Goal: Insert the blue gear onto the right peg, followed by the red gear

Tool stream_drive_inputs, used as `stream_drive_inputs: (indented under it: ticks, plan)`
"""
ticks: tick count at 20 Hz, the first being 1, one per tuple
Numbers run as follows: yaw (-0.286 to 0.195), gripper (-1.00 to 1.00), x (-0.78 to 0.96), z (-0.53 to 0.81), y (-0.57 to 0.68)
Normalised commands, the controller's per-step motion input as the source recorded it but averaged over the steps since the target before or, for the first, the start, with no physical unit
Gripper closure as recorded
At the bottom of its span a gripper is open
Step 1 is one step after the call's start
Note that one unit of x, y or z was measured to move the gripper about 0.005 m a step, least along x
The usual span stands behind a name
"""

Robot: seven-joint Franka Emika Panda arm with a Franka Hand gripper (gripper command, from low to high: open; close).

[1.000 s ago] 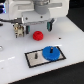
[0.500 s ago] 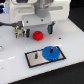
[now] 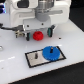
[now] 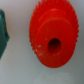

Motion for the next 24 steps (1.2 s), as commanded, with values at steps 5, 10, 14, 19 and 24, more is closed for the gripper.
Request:
stream_drive_inputs:
  ticks: [5,10,14,19,24]
  plan:
    - [0.0,1.0,-0.17,-0.01,0.1]
    - [0.0,1.0,-0.14,0.0,0.0]
    - [0.0,1.0,0.02,0.25,0.03]
    - [0.0,1.0,0.14,0.44,0.02]
    - [0.0,1.0,0.3,0.34,-0.06]
